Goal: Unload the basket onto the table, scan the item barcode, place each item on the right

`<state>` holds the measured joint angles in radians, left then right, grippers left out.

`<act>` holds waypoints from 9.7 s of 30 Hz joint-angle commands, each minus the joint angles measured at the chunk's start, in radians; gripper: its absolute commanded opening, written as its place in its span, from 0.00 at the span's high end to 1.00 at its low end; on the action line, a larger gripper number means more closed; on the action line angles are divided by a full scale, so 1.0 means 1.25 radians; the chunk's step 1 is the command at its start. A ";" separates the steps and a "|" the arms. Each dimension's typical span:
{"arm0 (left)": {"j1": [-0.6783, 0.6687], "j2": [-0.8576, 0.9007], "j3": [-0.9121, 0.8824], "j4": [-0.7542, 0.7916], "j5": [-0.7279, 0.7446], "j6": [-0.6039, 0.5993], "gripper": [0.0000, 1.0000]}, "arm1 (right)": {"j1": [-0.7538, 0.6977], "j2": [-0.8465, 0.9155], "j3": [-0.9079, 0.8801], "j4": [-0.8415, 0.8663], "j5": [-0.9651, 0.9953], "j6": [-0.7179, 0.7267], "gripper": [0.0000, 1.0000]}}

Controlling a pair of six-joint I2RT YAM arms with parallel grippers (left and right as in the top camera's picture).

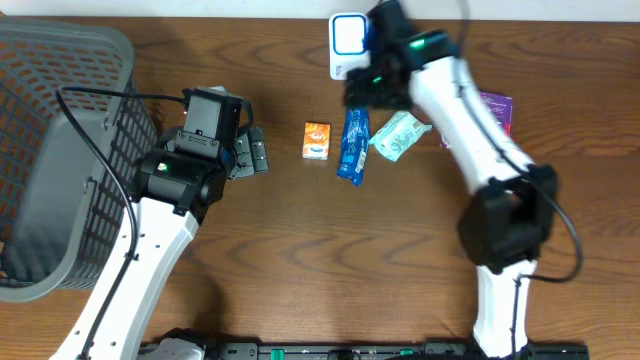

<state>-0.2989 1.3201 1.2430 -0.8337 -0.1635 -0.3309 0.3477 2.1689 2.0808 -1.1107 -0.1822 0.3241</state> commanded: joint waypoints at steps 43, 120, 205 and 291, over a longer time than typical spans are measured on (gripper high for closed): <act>0.002 0.002 0.004 -0.002 -0.005 0.016 0.02 | -0.580 -0.017 -0.527 0.500 -0.344 -0.194 0.36; 0.002 0.002 0.004 -0.002 -0.005 0.016 0.02 | -0.489 -0.007 -0.146 0.014 -0.251 -0.152 0.20; 0.002 0.002 0.004 -0.002 -0.005 0.016 0.02 | -0.523 0.038 0.075 0.168 0.188 0.183 0.99; 0.002 0.002 0.004 -0.002 -0.005 0.016 0.02 | -0.146 -0.123 -0.727 0.650 -0.036 0.512 0.41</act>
<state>-0.2989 1.3201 1.2430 -0.8341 -0.1635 -0.3309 0.1528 1.9976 1.2266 -0.3359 -0.3080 1.0008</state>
